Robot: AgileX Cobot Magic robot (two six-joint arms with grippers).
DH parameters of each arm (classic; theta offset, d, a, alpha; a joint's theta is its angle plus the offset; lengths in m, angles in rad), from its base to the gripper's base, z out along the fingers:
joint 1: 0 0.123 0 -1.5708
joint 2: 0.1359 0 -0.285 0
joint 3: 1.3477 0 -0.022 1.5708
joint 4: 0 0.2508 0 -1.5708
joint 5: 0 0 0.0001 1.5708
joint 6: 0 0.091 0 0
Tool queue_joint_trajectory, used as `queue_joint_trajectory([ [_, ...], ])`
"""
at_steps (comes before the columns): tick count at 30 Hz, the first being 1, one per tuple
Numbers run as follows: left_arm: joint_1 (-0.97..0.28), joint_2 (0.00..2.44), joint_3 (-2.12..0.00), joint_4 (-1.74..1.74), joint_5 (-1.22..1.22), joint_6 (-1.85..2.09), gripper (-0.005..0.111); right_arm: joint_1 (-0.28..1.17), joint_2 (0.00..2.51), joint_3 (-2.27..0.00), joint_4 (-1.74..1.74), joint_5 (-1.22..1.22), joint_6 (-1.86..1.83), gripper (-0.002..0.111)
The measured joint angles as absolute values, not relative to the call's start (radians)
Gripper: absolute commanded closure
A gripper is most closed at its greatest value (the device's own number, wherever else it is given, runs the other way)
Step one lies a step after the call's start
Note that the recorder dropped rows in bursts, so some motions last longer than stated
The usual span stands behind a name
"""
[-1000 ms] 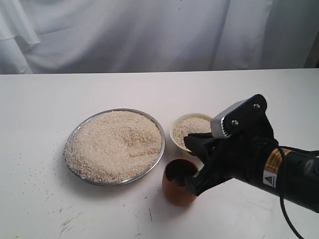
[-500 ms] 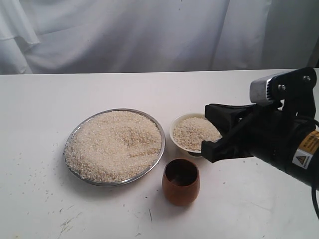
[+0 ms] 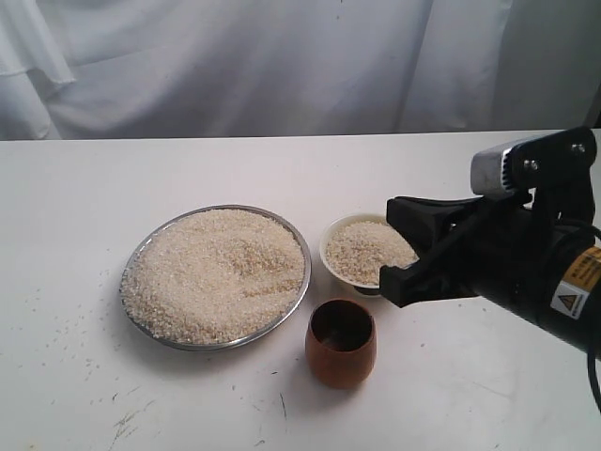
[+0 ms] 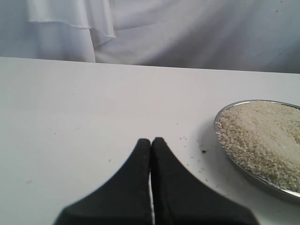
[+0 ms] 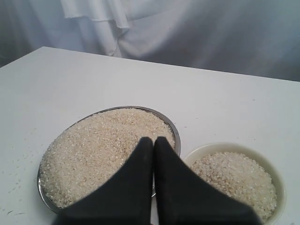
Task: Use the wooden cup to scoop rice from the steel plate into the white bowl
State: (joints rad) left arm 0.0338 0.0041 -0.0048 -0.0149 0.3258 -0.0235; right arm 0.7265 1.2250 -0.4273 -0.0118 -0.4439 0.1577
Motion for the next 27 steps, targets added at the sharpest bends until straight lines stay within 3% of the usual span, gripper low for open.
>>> queue_joint_trajectory([
  [8,0.034,0.004,-0.005,-0.015,0.326,-0.023,0.107,0.699,1.093,-0.427,-0.012,-0.354,0.087,0.108],
  [27,0.034,0.004,-0.005,-0.015,0.326,-0.023,0.107,0.216,0.646,-0.425,-0.012,0.145,0.079,0.108],
])
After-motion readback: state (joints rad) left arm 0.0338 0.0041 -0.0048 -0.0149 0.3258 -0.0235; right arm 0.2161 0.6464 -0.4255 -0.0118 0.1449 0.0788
